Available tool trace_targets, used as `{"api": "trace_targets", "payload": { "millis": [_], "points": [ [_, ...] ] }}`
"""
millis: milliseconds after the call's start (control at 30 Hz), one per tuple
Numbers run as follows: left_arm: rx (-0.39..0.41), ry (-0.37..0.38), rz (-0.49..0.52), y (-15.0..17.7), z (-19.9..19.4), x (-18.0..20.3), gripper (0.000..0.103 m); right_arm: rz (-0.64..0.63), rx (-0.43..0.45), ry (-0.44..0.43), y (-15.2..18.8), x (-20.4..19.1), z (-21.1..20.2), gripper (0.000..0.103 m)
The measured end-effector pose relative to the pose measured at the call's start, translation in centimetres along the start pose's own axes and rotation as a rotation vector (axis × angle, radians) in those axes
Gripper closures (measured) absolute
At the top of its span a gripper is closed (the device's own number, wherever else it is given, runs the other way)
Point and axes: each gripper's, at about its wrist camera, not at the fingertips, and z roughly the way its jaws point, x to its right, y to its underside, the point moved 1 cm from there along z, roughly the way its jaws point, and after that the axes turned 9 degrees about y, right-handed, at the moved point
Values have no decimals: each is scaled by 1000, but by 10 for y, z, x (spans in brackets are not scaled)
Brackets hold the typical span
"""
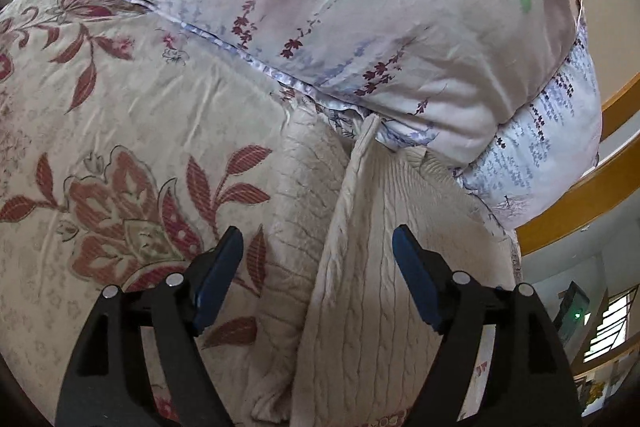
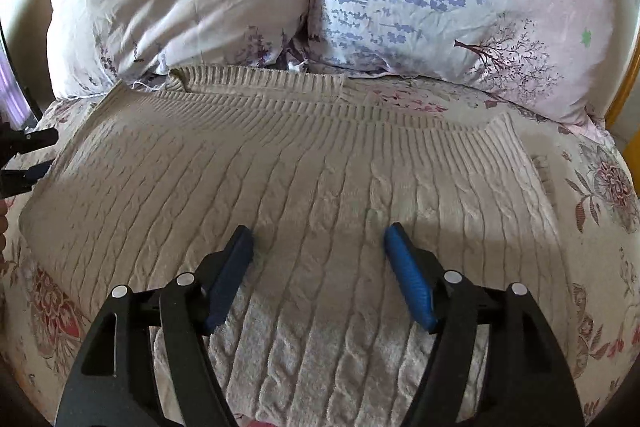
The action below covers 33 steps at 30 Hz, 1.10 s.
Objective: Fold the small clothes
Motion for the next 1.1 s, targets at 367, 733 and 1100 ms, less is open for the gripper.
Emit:
{"api": "trace_targets", "payload": {
  "millis": [367, 733, 1100],
  "points": [
    [-10, 25, -10, 2, 17, 13, 37, -3, 21, -6, 0, -2, 1, 30],
    [-31, 105, -136, 3, 23, 0, 77, 4, 31, -11, 1, -2, -1, 29],
    [32, 289, -122, -4, 8, 53, 86, 12, 19, -36, -2, 1, -2, 29]
  ]
}}
